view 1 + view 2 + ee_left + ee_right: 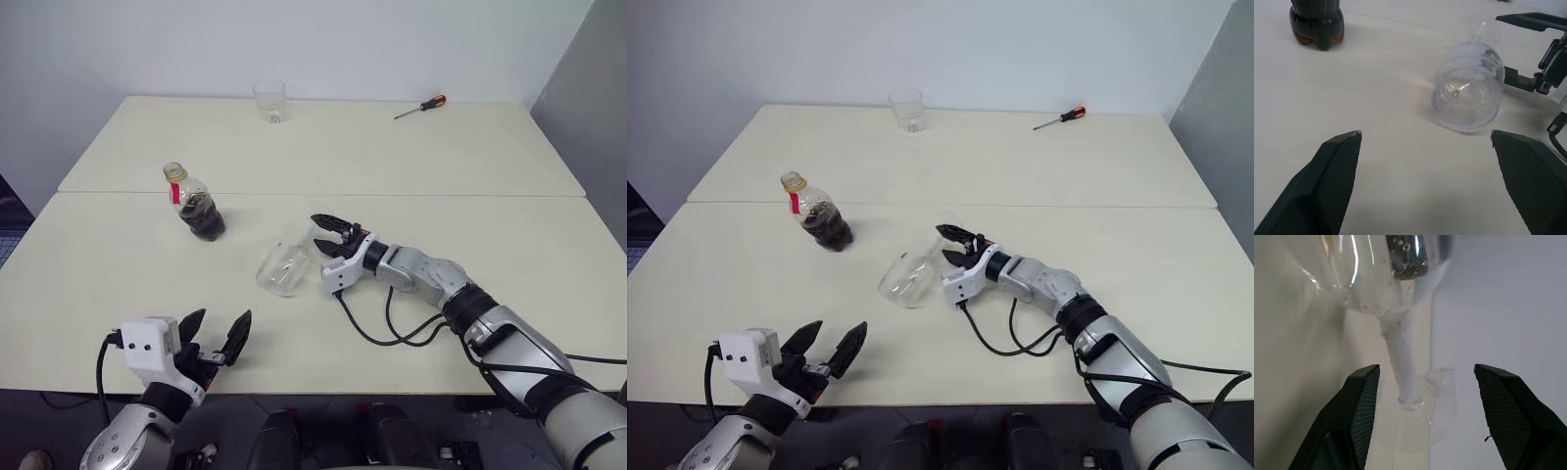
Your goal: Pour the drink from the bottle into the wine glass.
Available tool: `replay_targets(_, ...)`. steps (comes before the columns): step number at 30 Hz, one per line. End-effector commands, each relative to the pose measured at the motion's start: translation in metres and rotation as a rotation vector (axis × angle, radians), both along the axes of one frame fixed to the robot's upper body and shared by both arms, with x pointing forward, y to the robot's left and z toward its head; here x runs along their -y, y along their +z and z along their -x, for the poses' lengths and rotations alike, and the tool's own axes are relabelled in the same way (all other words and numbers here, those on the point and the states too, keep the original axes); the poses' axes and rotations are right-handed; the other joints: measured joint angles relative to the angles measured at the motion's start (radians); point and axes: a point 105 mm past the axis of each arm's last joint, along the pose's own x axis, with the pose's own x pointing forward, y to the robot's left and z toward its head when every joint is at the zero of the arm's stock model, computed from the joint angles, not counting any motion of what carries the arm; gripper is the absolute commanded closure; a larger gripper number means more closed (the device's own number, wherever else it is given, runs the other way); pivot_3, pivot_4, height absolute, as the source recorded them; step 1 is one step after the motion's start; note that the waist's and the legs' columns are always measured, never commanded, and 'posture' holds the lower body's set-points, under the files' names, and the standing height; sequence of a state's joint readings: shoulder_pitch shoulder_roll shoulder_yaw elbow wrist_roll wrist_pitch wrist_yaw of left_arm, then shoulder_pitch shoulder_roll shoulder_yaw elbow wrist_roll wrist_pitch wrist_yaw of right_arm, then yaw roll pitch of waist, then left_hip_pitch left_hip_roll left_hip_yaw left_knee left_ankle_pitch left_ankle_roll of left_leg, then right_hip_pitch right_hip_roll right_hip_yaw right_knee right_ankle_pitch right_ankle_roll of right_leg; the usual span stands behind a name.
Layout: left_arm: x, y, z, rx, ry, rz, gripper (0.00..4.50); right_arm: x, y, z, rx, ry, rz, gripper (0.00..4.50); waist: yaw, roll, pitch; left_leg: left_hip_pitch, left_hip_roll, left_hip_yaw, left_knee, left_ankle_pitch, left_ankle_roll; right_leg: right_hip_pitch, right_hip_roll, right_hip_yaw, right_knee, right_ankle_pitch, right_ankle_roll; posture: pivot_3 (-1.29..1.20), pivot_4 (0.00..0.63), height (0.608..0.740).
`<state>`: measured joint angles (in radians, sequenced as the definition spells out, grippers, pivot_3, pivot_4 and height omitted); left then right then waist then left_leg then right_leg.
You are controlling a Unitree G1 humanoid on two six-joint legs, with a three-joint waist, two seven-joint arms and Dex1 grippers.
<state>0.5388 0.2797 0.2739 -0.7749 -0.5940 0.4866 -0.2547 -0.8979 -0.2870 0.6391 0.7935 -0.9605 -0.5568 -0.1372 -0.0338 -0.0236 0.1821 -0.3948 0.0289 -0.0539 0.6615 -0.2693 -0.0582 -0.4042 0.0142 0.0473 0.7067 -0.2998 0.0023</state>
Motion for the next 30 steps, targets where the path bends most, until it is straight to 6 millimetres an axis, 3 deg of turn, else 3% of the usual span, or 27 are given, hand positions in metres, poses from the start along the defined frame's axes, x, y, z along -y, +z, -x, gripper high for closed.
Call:
replay_targets(1, -0.004, 0.005, -0.001, 0.041, -0.004, -0.021, 0.0, -0.01, -0.001, 0.0, 0.006, 0.032, 0.027, 1.22, 0.0, 0.0, 0.0, 0.0, 0.0, 0.0, 0.0, 0.0, 0.0, 0.0, 0.0, 0.0, 0.0, 0.0, 0.0, 0.0, 0.15, 0.74)
replay_targets(10, 0.0, 0.005, -0.004, 0.052, -0.023, -0.009, 0.0, -0.019, -0.001, -0.01, -0.016, 0.016, 0.059, 1.22, -0.005, 0.0, 0.0, 0.0, 0.0, 0.0, 0.0, 0.0, 0.0, 0.0, 0.0, 0.0, 0.001, 0.0, -0.001, 0.0, 0.15, 0.74)
replay_targets(19, 0.017, 0.024, -0.014, 0.081, -0.033, -0.001, 0.0, -0.025, 0.002, -0.019, -0.039, -0.016, 0.074, 1.22, -0.007, 0.0, 0.0, 0.001, 0.001, 0.0, 0.0, 0.0, 0.0, 0.0, 0.0, 0.0, 0.003, 0.0, -0.001, 0.0, 0.15, 0.74)
replay_targets(22, 0.019, 0.029, -0.018, 0.087, -0.031, 0.0, 0.0, -0.026, 0.006, -0.02, -0.06, -0.017, 0.056, 1.79, -0.007, 0.0, 0.0, 0.001, 0.001, -0.001, 0.0, 0.0, 0.0, 0.0, 0.0, 0.0, 0.003, 0.0, -0.001, 0.0, 0.15, 0.74)
replay_targets(29, 0.024, 0.04, -0.023, 0.094, -0.038, 0.001, 0.0, -0.024, 0.012, -0.023, -0.067, -0.037, 0.027, 4.29, -0.007, 0.0, 0.0, 0.001, 0.001, -0.001, 0.0, 0.0, 0.0, 0.0, 0.0, -0.001, 0.004, 0.0, -0.001, 0.0, 0.15, 0.74)
replay_targets(30, 0.024, 0.041, -0.023, 0.094, -0.039, 0.001, 0.0, -0.023, 0.012, -0.024, -0.07, -0.041, 0.023, 4.38, -0.007, 0.0, 0.0, 0.001, 0.001, -0.001, 0.0, 0.0, 0.0, 0.0, 0.0, -0.001, 0.004, 0.0, -0.001, 0.0, 0.15, 0.74)
